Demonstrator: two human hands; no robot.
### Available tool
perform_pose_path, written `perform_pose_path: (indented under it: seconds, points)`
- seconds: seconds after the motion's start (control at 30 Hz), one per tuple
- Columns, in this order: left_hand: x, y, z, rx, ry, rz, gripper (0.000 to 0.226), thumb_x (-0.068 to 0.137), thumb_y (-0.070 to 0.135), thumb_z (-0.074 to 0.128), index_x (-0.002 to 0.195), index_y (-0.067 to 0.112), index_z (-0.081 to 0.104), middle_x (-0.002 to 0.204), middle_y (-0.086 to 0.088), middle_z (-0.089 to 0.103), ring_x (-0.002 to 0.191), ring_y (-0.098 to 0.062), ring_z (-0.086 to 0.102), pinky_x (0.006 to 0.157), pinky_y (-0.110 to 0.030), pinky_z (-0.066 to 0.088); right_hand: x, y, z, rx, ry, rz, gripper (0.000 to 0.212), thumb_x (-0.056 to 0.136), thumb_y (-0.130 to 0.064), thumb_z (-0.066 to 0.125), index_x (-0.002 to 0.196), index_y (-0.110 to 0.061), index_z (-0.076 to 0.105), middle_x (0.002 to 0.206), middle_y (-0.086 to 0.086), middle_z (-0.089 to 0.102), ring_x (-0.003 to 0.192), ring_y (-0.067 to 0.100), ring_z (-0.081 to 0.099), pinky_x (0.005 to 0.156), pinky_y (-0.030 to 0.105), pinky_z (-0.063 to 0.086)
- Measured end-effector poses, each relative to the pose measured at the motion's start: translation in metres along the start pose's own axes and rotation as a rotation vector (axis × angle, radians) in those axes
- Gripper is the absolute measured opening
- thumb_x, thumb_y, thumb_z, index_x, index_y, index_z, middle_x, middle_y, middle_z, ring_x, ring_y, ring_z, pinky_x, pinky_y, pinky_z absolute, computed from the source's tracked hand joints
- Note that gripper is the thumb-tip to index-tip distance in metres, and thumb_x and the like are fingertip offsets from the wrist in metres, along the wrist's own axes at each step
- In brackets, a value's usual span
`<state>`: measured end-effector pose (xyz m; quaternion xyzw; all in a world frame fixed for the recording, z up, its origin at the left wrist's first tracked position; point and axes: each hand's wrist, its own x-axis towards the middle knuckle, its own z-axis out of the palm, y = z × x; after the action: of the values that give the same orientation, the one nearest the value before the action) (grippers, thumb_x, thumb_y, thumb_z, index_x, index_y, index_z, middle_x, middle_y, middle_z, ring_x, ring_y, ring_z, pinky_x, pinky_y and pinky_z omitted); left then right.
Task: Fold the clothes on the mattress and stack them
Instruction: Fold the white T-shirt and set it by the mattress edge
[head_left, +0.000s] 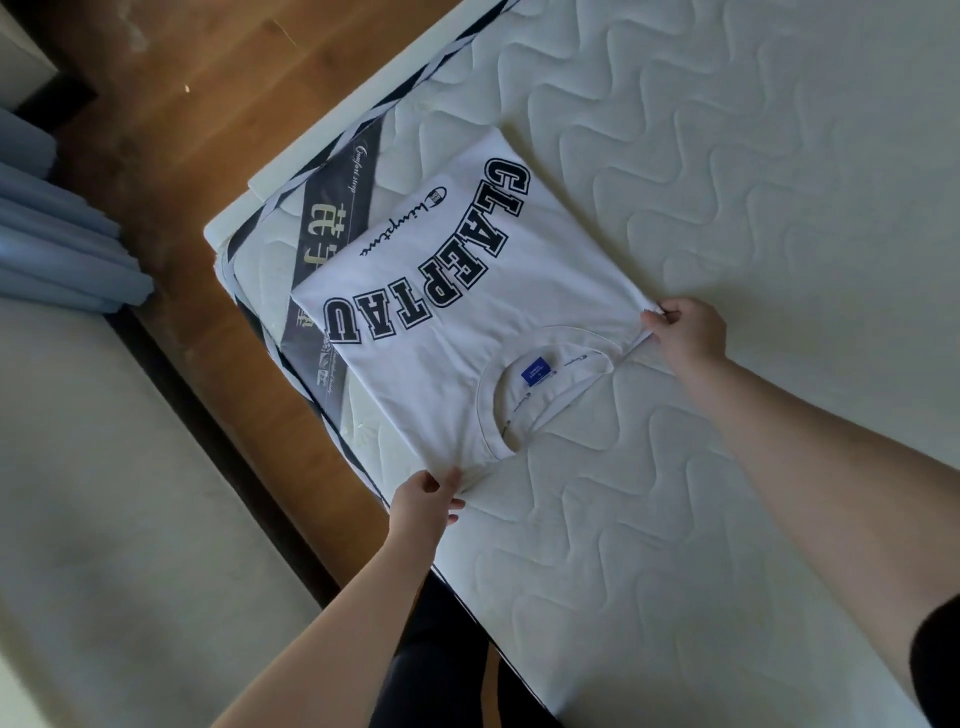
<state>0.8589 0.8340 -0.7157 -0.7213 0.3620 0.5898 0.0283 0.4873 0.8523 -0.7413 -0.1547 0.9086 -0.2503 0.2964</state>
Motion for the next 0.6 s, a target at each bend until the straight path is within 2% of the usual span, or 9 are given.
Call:
perform_pose_path:
  seconds: [0.1, 0.17, 0.27, 0.33, 0.43, 0.5, 0.57, 0.6]
  points:
    - [0.004, -0.002, 0.002, 0.075, 0.001, -0.029, 0.029, 0.091, 0.04, 0.066, 0.088, 0.01, 0.067, 0.075, -0.004, 0.074, 0.075, -0.018, 0.072, 0.073, -0.036, 0.061, -0.004, 0.005, -0.005, -0.035, 0.05, 0.001, 0.021, 0.086, -0.017, 0.071, 0.103, -0.005, 0.071, 0.099, 0.014, 0.073, 0.094, 0.028, 0.067, 0.079, 0.025, 0.043]
    - [0.003, -0.002, 0.0, 0.206, 0.021, 0.005, 0.037, 0.088, 0.05, 0.065, 0.084, 0.012, 0.065, 0.072, -0.001, 0.072, 0.071, -0.018, 0.07, 0.069, -0.036, 0.059, -0.008, 0.01, -0.009, -0.044, 0.083, 0.023, 0.018, 0.086, -0.013, 0.067, 0.103, -0.007, 0.071, 0.102, 0.013, 0.073, 0.098, 0.028, 0.066, 0.079, 0.023, 0.041]
    - [-0.005, -0.001, -0.01, 0.404, 0.228, 0.143, 0.042, 0.088, 0.059, 0.056, 0.08, 0.018, 0.05, 0.067, 0.002, 0.056, 0.059, -0.018, 0.054, 0.052, -0.031, 0.045, -0.016, 0.012, -0.015, -0.057, 0.168, 0.055, 0.022, 0.09, -0.011, 0.059, 0.108, -0.005, 0.068, 0.109, 0.017, 0.07, 0.106, 0.032, 0.062, 0.087, 0.029, 0.042]
    - [-0.008, 0.005, -0.015, 0.428, 0.37, 0.343, 0.036, 0.09, 0.052, 0.051, 0.081, 0.019, 0.044, 0.072, 0.004, 0.049, 0.064, -0.02, 0.049, 0.055, -0.033, 0.043, -0.023, 0.005, -0.014, -0.073, 0.256, 0.004, 0.025, 0.092, -0.012, 0.054, 0.114, -0.004, 0.065, 0.112, 0.018, 0.067, 0.108, 0.035, 0.059, 0.089, 0.035, 0.042]
    - [0.001, 0.026, -0.018, 0.601, 0.442, 0.733, 0.023, 0.094, 0.035, 0.057, 0.103, 0.014, 0.053, 0.098, 0.002, 0.056, 0.093, -0.022, 0.056, 0.082, -0.035, 0.045, -0.036, -0.014, -0.002, -0.165, 0.278, -0.215, 0.032, 0.091, -0.012, 0.056, 0.121, -0.005, 0.061, 0.118, 0.019, 0.061, 0.108, 0.038, 0.055, 0.089, 0.041, 0.041]
    - [0.015, 0.046, -0.016, 0.803, 0.393, 0.86, 0.039, 0.096, 0.036, 0.053, 0.128, 0.014, 0.049, 0.128, -0.005, 0.053, 0.124, -0.024, 0.049, 0.104, -0.039, 0.038, -0.045, -0.03, 0.012, -0.247, 0.211, -0.393, 0.04, 0.091, -0.013, 0.057, 0.129, -0.003, 0.057, 0.128, 0.02, 0.057, 0.115, 0.039, 0.054, 0.093, 0.042, 0.041]
    - [0.032, 0.069, -0.013, 1.058, 0.312, 0.901, 0.058, 0.099, 0.042, 0.043, 0.15, 0.017, 0.029, 0.158, -0.006, 0.027, 0.147, -0.025, 0.021, 0.12, -0.043, 0.019, -0.054, -0.046, 0.03, -0.348, 0.095, -0.532, 0.048, 0.095, -0.017, 0.053, 0.141, -0.003, 0.047, 0.143, 0.019, 0.047, 0.131, 0.035, 0.045, 0.104, 0.043, 0.036]
    - [0.042, 0.079, -0.011, 1.162, 0.285, 0.902, 0.064, 0.1, 0.045, 0.035, 0.155, 0.02, 0.014, 0.163, -0.003, 0.01, 0.151, -0.023, 0.006, 0.122, -0.043, 0.009, -0.058, -0.053, 0.04, -0.394, 0.034, -0.574, 0.051, 0.098, -0.019, 0.049, 0.146, -0.004, 0.04, 0.151, 0.016, 0.039, 0.139, 0.031, 0.037, 0.11, 0.043, 0.032]
